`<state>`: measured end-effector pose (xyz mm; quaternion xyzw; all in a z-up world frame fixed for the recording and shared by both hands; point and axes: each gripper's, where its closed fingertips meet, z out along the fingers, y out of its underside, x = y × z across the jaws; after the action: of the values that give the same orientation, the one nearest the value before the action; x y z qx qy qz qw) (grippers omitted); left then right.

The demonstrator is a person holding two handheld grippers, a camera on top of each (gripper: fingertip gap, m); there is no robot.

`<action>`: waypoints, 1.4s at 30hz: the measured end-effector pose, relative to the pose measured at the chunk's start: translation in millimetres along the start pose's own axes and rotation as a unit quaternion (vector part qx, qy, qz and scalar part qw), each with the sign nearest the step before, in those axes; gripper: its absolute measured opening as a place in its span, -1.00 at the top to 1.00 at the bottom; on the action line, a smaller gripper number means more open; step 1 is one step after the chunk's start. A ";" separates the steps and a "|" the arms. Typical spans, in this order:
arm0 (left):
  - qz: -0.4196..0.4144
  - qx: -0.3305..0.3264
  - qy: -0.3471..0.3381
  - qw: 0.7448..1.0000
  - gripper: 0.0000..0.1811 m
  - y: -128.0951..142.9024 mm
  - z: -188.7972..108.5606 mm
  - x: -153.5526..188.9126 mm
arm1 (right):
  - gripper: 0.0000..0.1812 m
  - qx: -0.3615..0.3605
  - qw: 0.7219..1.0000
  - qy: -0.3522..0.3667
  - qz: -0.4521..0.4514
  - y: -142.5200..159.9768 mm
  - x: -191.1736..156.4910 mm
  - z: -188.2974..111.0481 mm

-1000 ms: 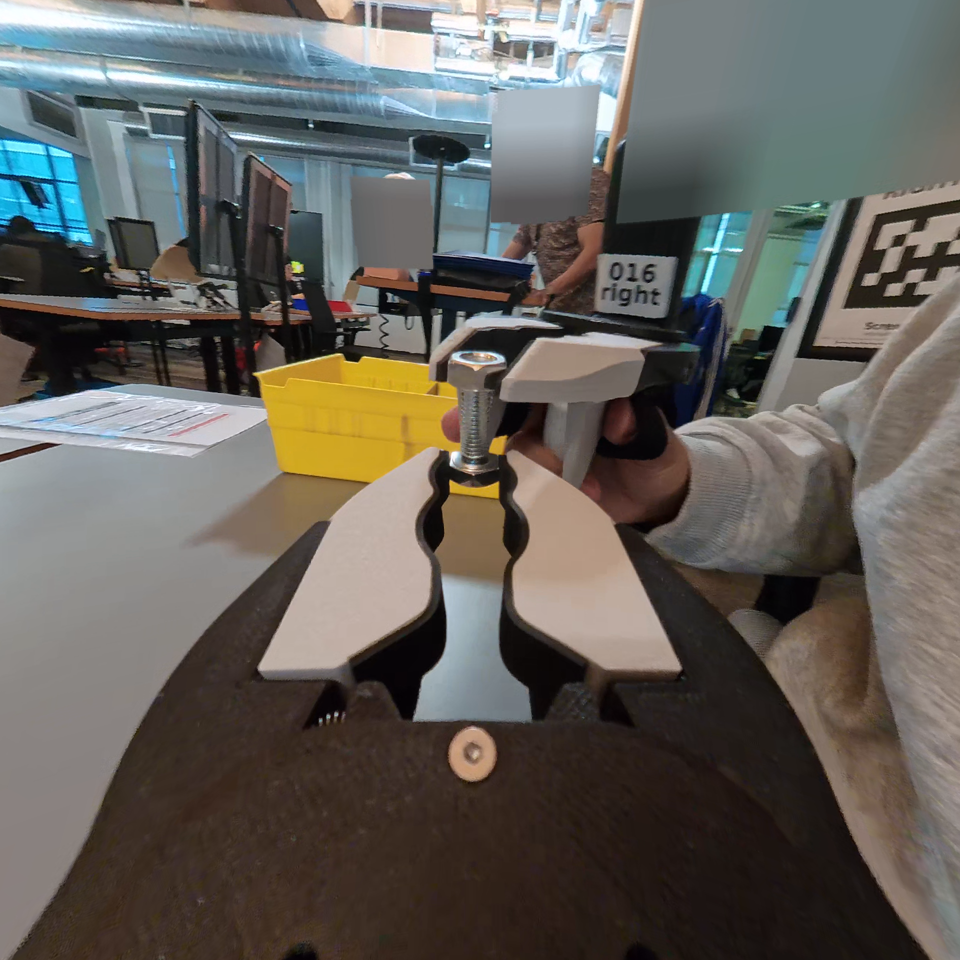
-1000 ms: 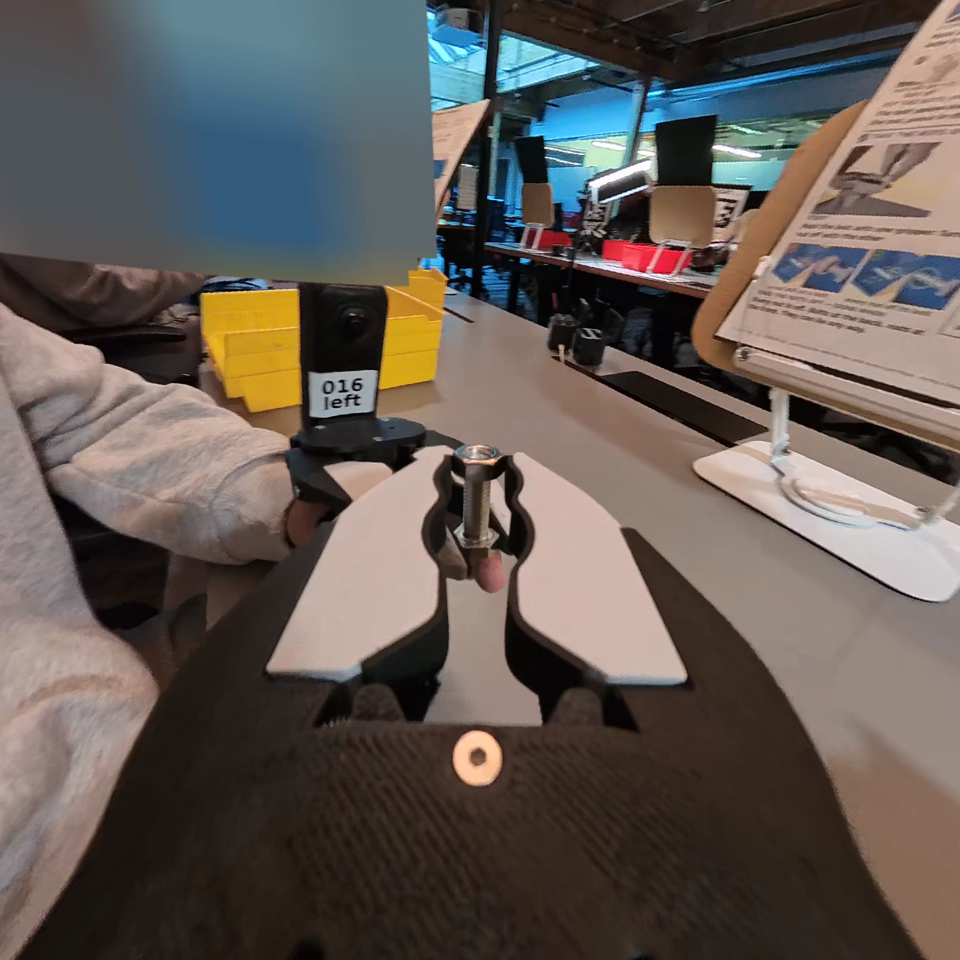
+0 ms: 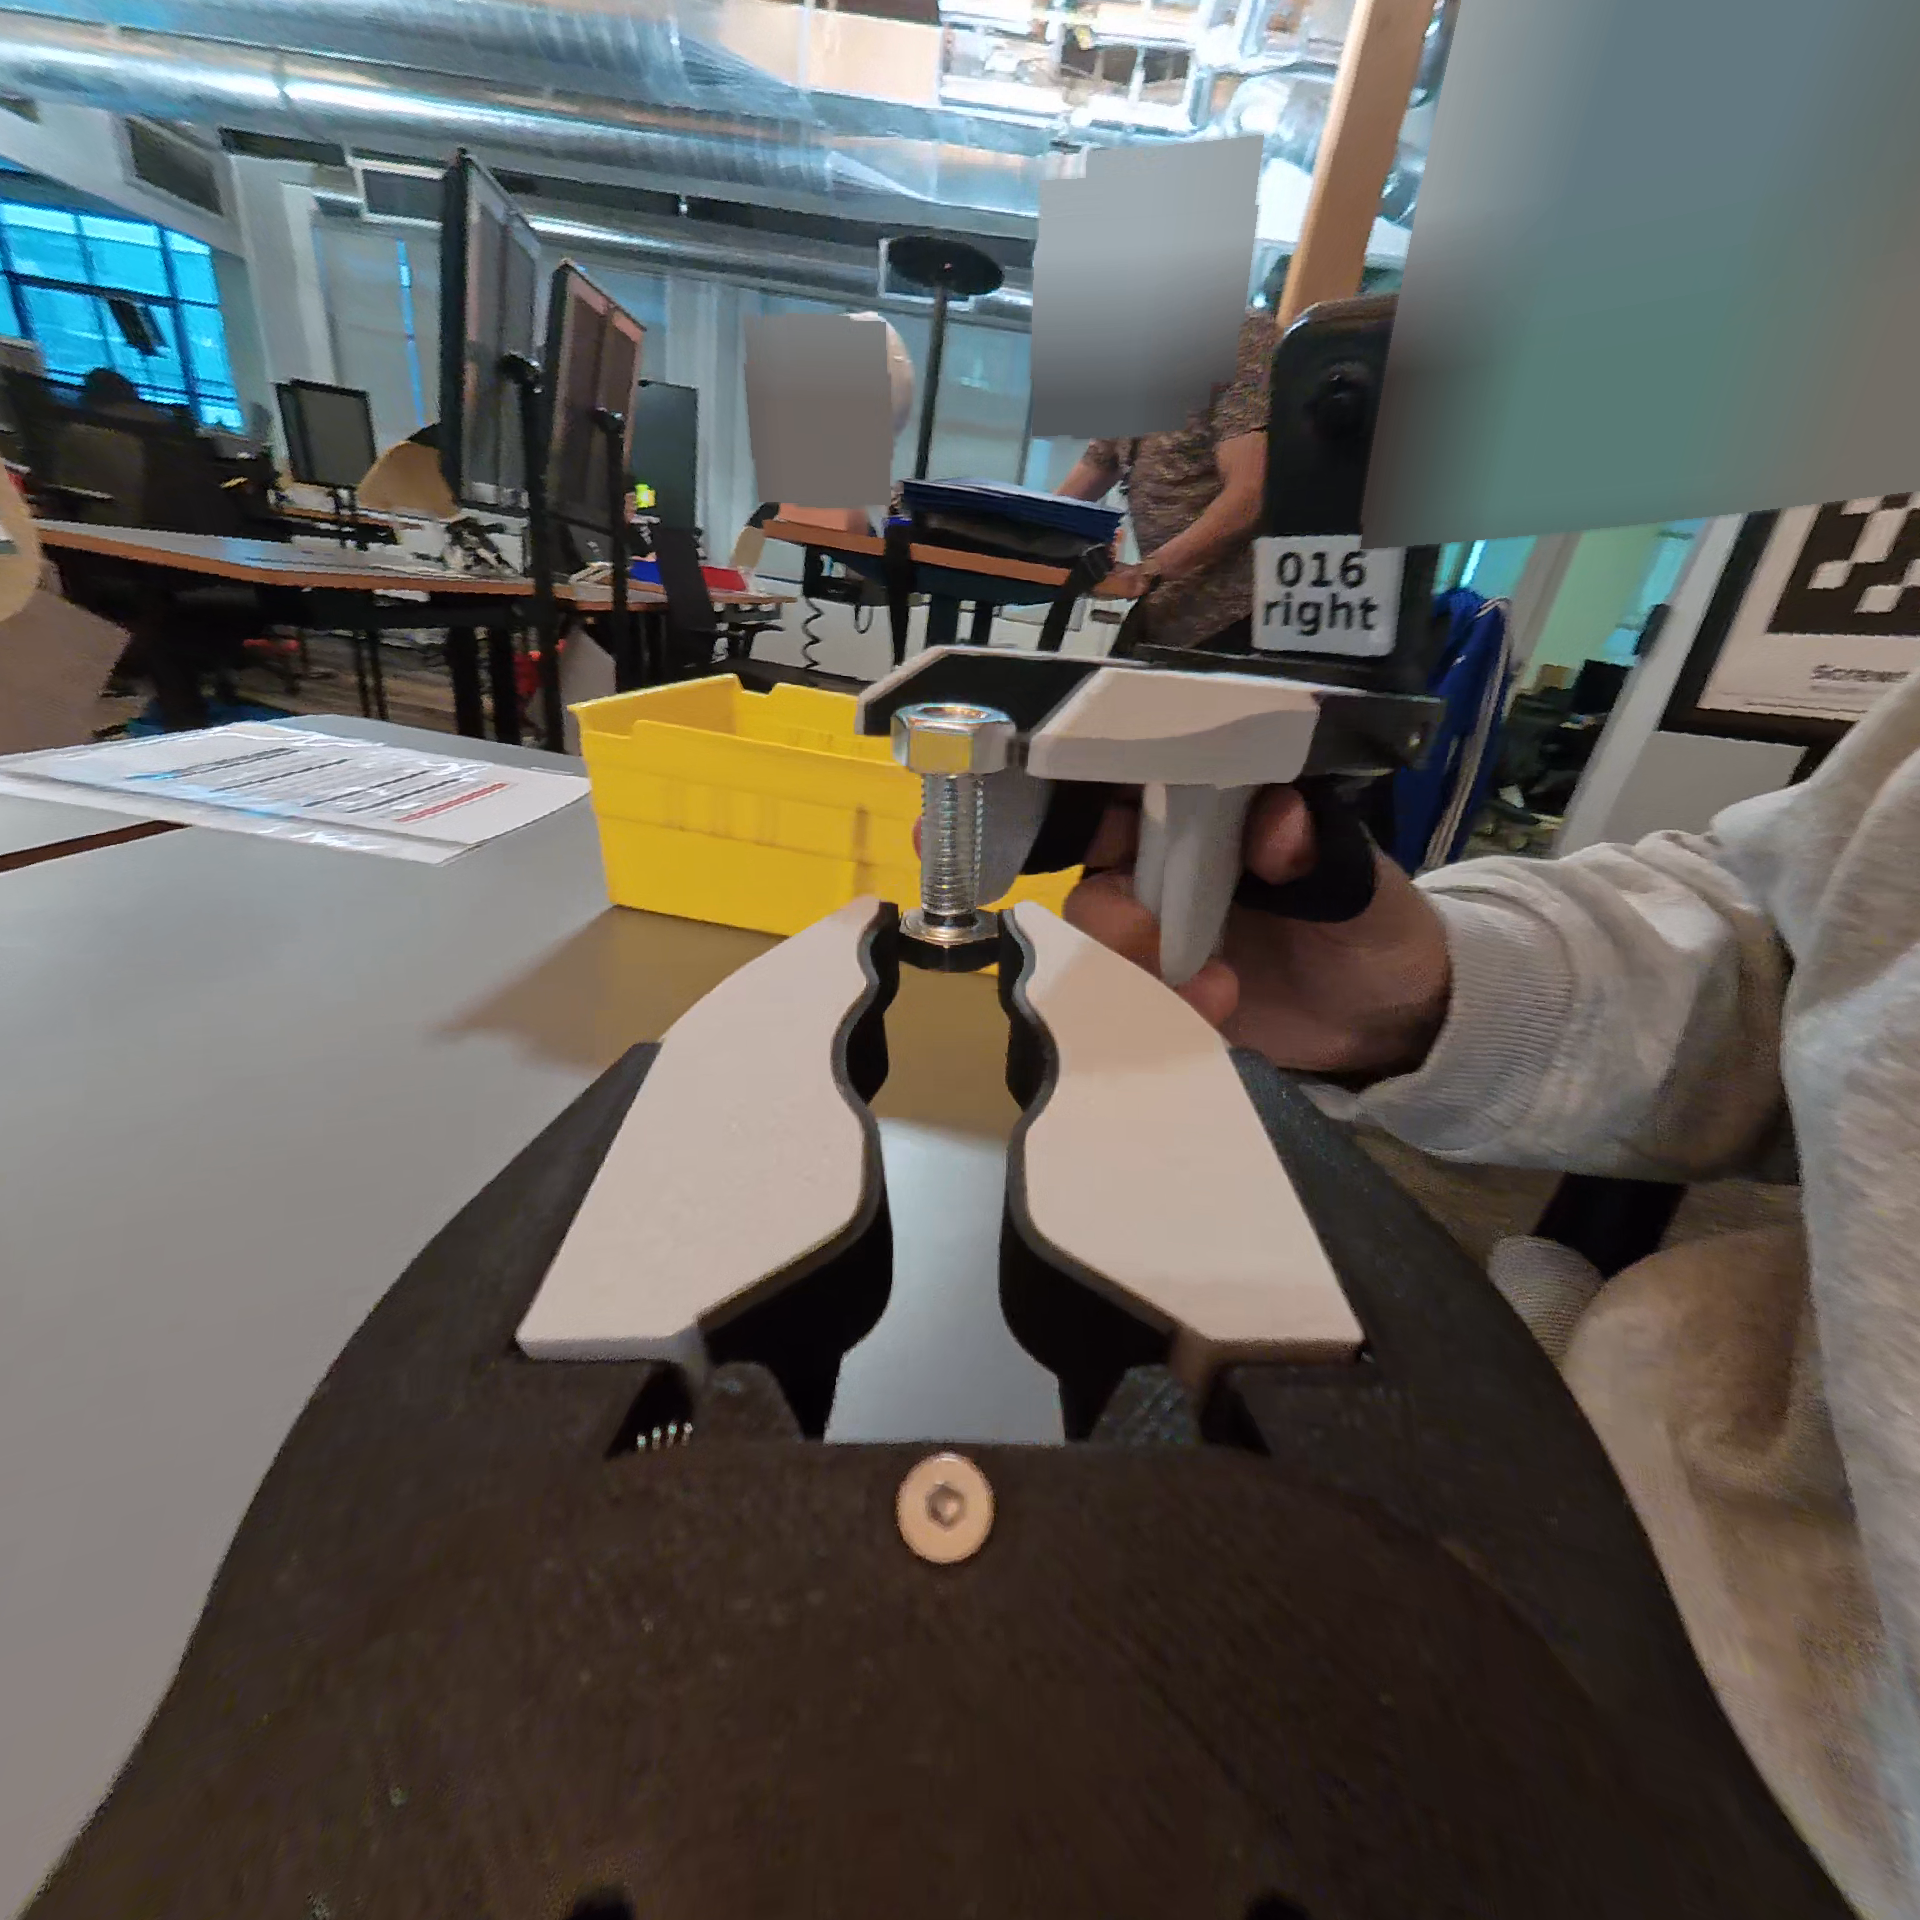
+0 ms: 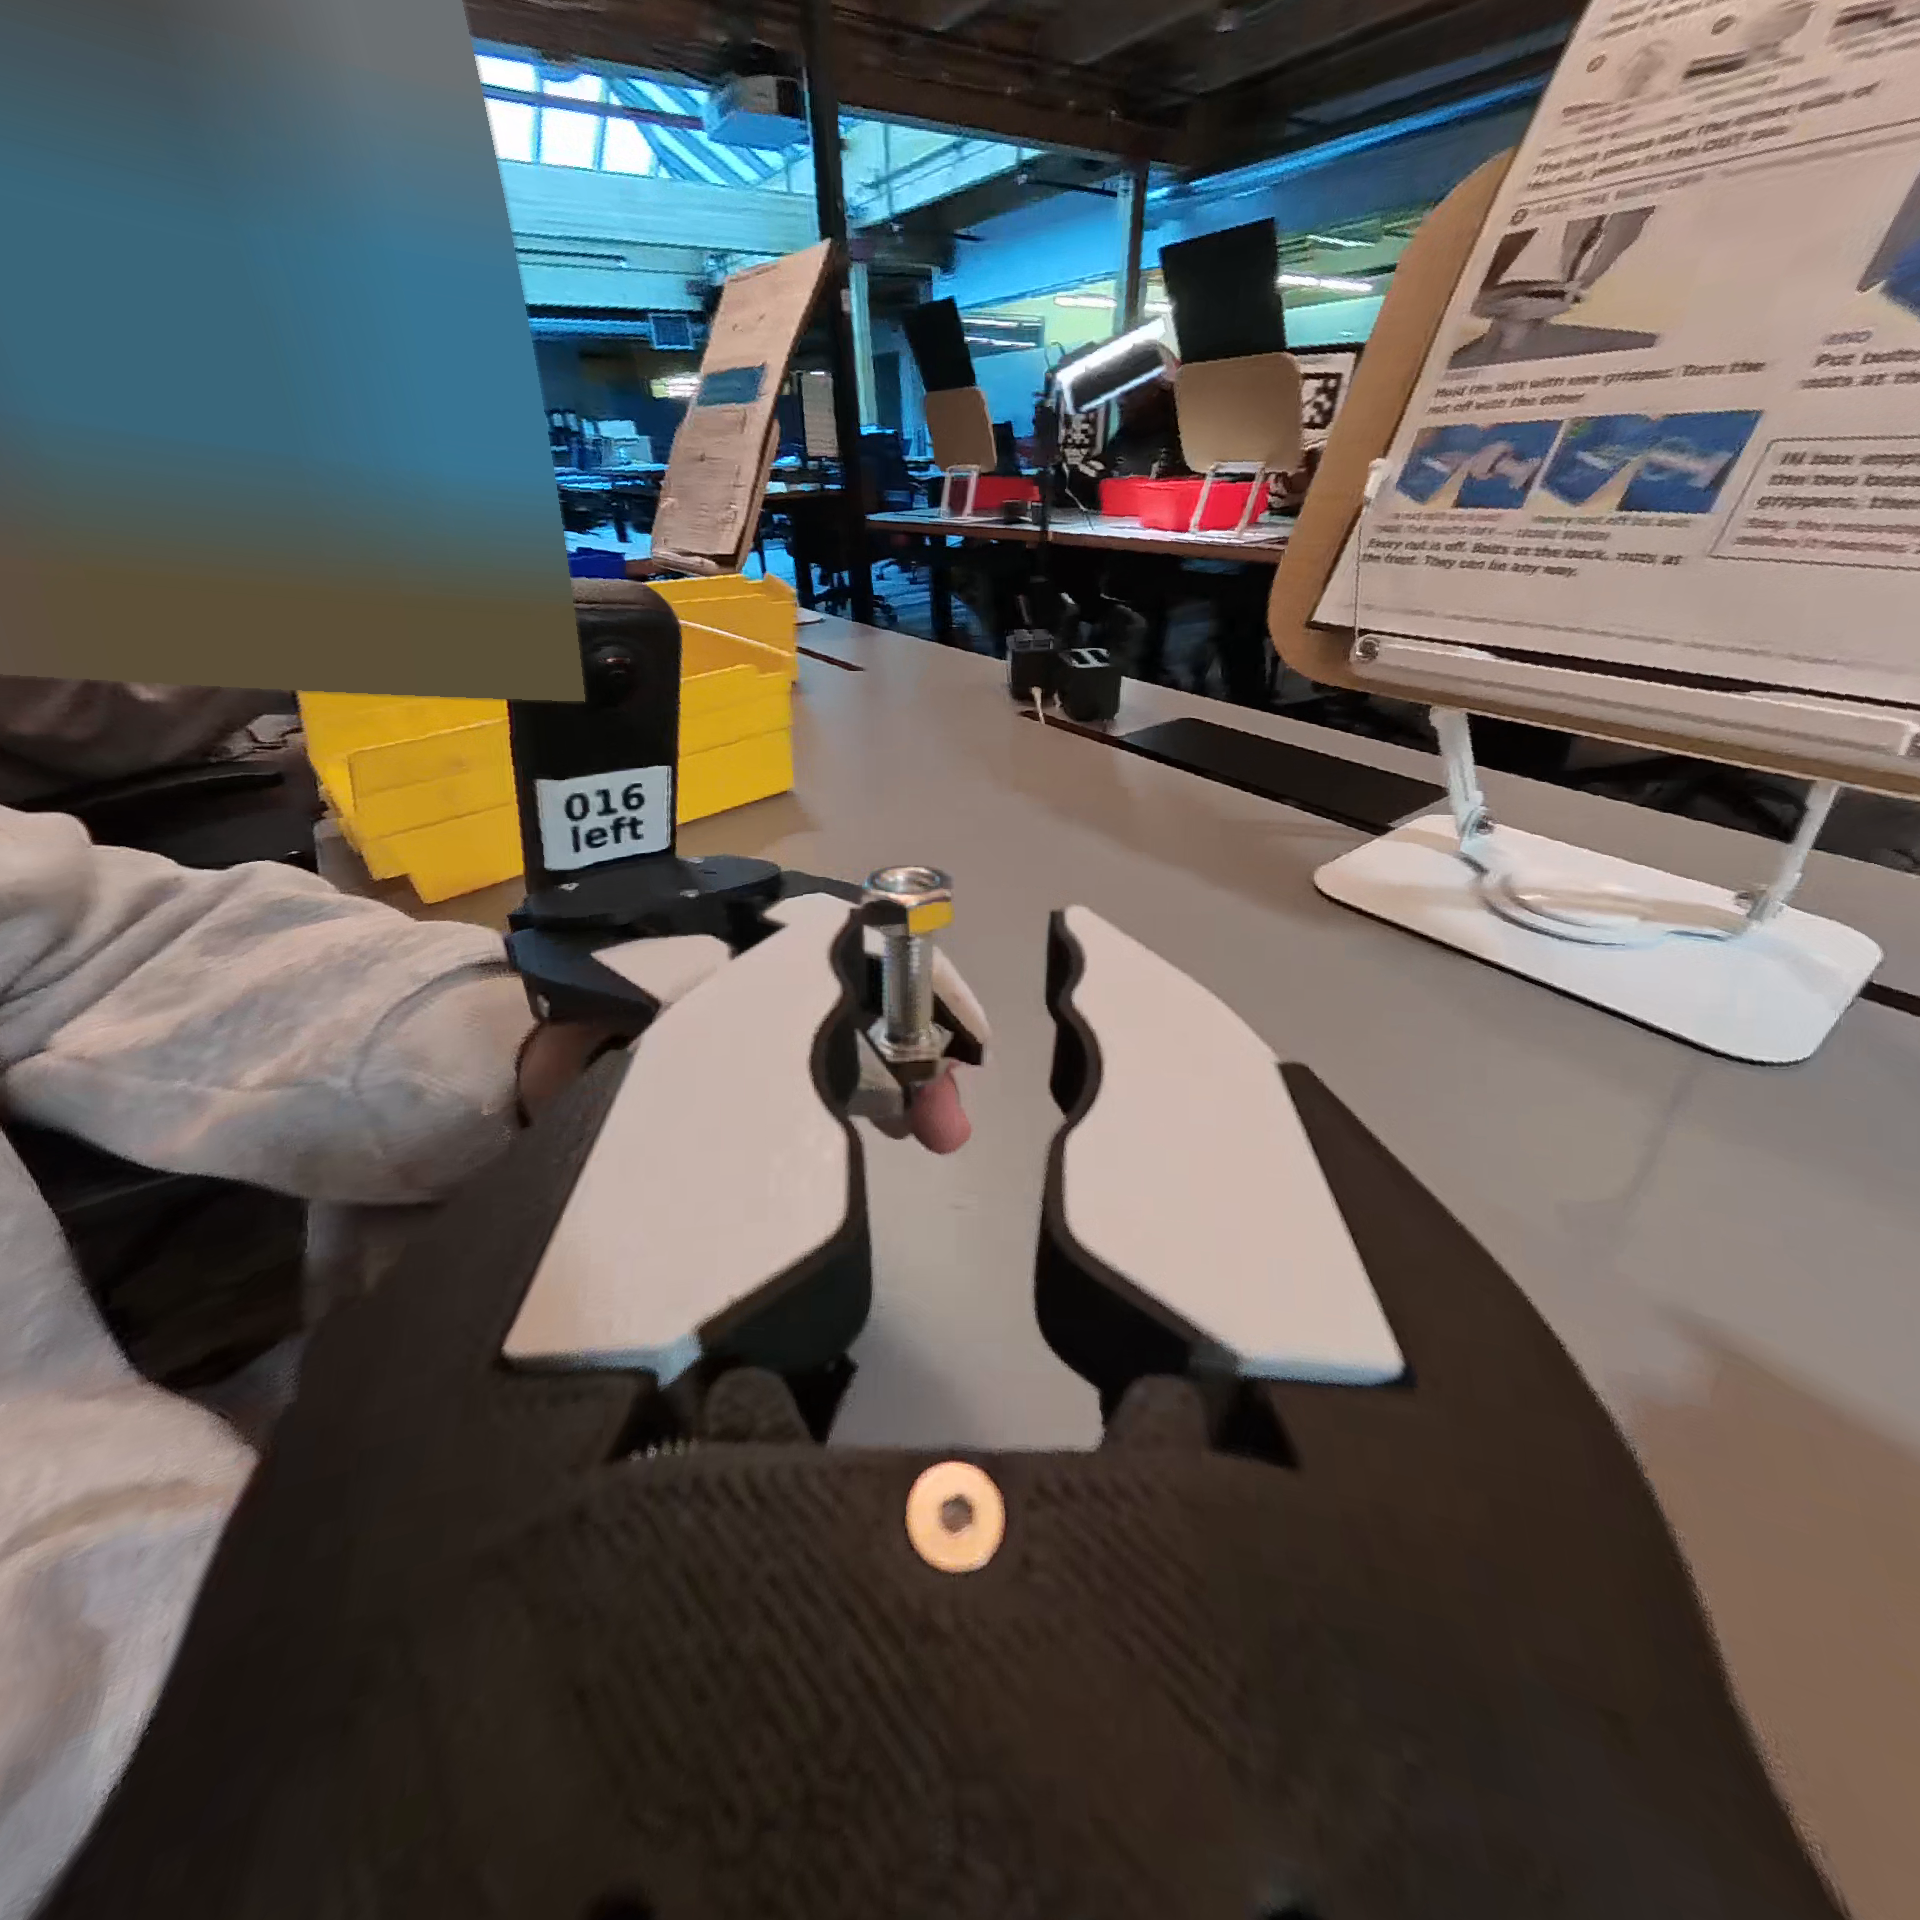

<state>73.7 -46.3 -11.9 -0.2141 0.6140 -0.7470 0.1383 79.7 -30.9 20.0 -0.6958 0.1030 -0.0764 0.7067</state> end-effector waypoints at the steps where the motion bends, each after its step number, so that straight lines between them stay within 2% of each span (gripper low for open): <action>1: 0.004 -0.004 -0.005 1.000 0.80 1.5 0.4 -1.0 | 0.62 0.001 1.000 0.001 0.002 0.1 -2.3 1.2; 6: 0.024 -0.009 -0.010 1.000 0.80 3.7 1.7 2.0 | 0.63 -0.011 1.000 0.009 0.007 3.2 -9.8 7.2; 10: 0.033 -0.013 -0.005 0.999 0.80 5.6 2.9 5.5 | 0.75 -0.014 1.000 0.014 0.006 4.8 -9.3 7.4; 16: 0.010 -0.013 0.009 1.000 0.80 5.7 2.9 6.2 | 0.80 -0.020 1.000 0.003 -0.002 5.0 -8.2 6.3; 24: 0.000 0.000 0.069 0.998 0.80 0.7 1.6 23.7 | 0.80 -0.015 0.994 -0.110 0.023 -2.3 -25.4 0.1; 28: -0.017 0.006 0.114 0.993 0.81 -1.5 0.1 36.5 | 0.80 -0.009 0.980 -0.187 0.071 -6.1 -35.6 -6.7; 33: -0.012 -0.007 0.165 0.986 0.81 2.5 -1.2 54.1 | 0.80 -0.026 0.964 -0.257 0.065 -4.3 -53.0 -14.6; 37: 0.010 -0.015 0.164 0.986 0.81 6.0 -0.5 57.2 | 0.79 -0.032 0.960 -0.270 0.062 -0.9 -58.3 -14.6; 42: 0.009 -0.009 0.146 0.989 0.81 3.1 -0.1 50.7 | 0.72 -0.046 0.969 -0.242 0.035 5.8 -53.8 -10.0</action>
<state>29.4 -70.6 -7.4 -0.0984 0.6359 -0.7637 0.0522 24.9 -27.0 16.2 -0.7213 -0.0430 0.1238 0.6801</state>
